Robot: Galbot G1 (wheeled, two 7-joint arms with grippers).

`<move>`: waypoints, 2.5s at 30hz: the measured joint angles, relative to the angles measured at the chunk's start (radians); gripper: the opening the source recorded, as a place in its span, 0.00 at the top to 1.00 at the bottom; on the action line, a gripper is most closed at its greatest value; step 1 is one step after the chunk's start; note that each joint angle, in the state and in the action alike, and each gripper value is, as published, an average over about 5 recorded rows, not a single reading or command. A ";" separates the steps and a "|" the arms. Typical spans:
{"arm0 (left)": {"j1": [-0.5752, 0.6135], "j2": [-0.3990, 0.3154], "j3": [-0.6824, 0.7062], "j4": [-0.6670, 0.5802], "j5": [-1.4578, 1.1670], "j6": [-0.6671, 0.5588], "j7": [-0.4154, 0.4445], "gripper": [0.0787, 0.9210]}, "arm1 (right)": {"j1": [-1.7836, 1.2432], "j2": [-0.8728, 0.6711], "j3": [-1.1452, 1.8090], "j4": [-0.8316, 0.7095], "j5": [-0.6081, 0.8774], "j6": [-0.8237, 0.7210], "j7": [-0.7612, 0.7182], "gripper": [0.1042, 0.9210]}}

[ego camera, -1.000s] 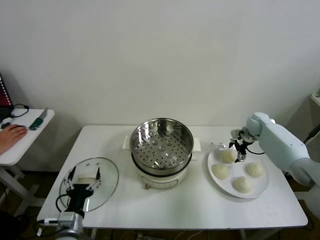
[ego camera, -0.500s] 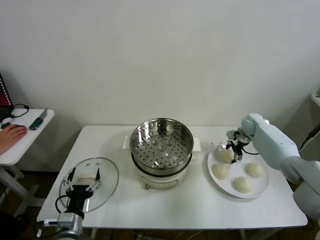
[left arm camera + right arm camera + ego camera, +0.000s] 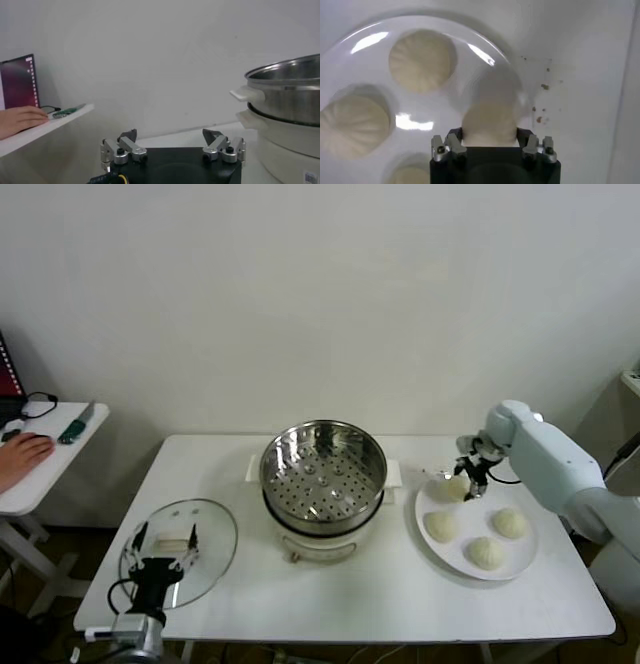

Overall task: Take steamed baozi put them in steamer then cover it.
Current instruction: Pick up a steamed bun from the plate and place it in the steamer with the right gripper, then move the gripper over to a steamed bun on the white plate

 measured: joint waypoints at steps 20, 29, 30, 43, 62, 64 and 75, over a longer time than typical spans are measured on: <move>0.013 -0.001 0.024 0.003 -0.001 -0.002 0.005 0.12 | 0.449 0.113 -0.430 0.315 0.227 0.178 -0.065 0.25; 0.023 0.007 0.020 0.015 -0.012 -0.006 0.005 0.12 | 0.468 0.257 -0.468 0.342 0.176 0.283 -0.057 0.24; 0.025 0.009 0.018 0.015 -0.014 -0.006 0.005 0.12 | 0.461 0.274 -0.467 0.339 0.160 0.296 -0.054 0.24; 0.027 0.018 0.004 0.015 -0.030 -0.005 0.004 0.12 | 0.309 0.446 -0.402 0.267 -0.116 0.441 0.006 0.24; 0.025 0.020 0.003 0.026 -0.033 -0.006 0.003 0.12 | 0.193 0.514 -0.337 0.186 -0.325 0.505 0.039 0.12; 0.026 0.019 0.003 0.025 -0.033 -0.006 0.002 0.12 | 0.194 0.512 -0.331 0.187 -0.324 0.509 0.032 0.12; 0.031 0.017 0.002 0.013 -0.031 -0.002 0.000 0.12 | 0.300 0.424 -0.360 0.286 -0.172 0.481 -0.020 0.12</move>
